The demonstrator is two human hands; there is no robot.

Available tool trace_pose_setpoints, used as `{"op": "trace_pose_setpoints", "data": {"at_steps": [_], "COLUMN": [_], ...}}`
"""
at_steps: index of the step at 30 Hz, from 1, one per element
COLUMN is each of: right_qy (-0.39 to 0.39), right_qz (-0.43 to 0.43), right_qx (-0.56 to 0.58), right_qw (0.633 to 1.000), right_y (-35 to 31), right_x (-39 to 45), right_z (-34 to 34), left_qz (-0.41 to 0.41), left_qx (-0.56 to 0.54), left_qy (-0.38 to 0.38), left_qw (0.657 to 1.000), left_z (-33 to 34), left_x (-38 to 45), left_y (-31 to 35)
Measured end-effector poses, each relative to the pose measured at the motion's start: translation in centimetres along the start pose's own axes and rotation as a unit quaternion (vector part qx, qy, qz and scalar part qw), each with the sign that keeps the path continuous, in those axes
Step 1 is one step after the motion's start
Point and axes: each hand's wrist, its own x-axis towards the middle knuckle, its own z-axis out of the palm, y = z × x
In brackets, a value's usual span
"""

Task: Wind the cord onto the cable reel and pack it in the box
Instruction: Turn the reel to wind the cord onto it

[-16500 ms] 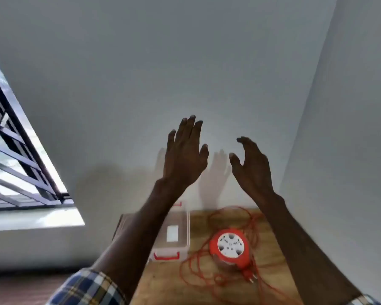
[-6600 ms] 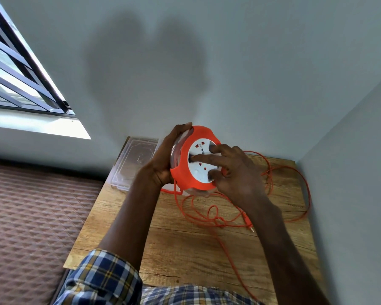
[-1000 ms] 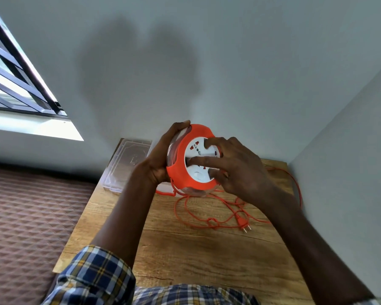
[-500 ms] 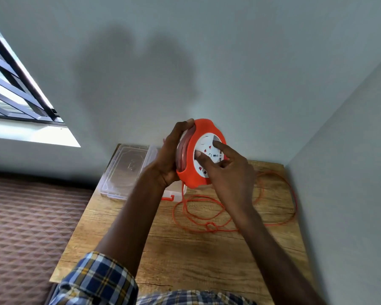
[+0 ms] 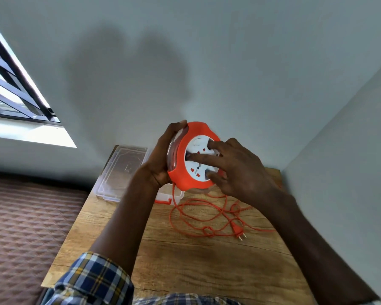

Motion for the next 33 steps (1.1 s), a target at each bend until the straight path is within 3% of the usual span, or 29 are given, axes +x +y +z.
{"op": "trace_pose_setpoints", "data": {"at_steps": [3, 5, 6, 8, 10, 14, 16, 20, 29, 33], "right_qy": [0.02, 0.059, 0.08, 0.128, 0.145, 0.167, 0.166, 0.018, -0.054, -0.002], "right_qz": [0.003, 0.08, 0.156, 0.302, 0.352, 0.285, 0.202, 0.039, -0.01, 0.029], "right_qx": [-0.03, -0.001, 0.055, 0.207, 0.252, 0.135, 0.118, 0.086, 0.0, -0.025], "right_qw": [0.999, 0.995, 0.983, 0.922, 0.89, 0.934, 0.958, 0.995, 0.998, 0.999], "right_y": [-0.1, -0.7, -1.3, -2.5, -3.4, -3.9, -3.1, -0.2, 1.5, 0.6], "right_x": [0.2, 0.3, 0.4, 0.7, 1.1, 0.1, -0.4, -0.8, -0.3, -0.3], "right_z": [0.4, 0.9, 1.3, 2.1, 2.7, 2.6, 2.0, 0.7, 0.2, 1.5], "left_qz": [-0.006, 0.007, 0.016, 0.021, 0.025, 0.021, 0.001, -0.023, -0.052, -0.059], "left_qx": [0.003, 0.006, 0.008, 0.011, 0.01, 0.001, 0.008, 0.004, 0.019, 0.028], "left_qy": [0.008, 0.003, -0.001, 0.004, 0.016, 0.009, 0.009, 0.004, -0.009, 0.013], "left_qw": [1.0, 1.0, 1.0, 1.0, 1.0, 1.0, 1.0, 1.0, 0.998, 0.998], "left_z": [0.0, 0.2, 0.3, 0.6, 0.6, 0.3, 0.0, -0.2, -0.1, -0.1], "left_x": [0.2, 0.4, 0.5, 0.8, 1.0, 0.9, 0.9, 1.1, 1.8, 1.9], "left_y": [-0.2, -0.2, -0.2, -0.3, -0.6, -0.5, -0.1, 0.0, -0.3, -0.8]}}
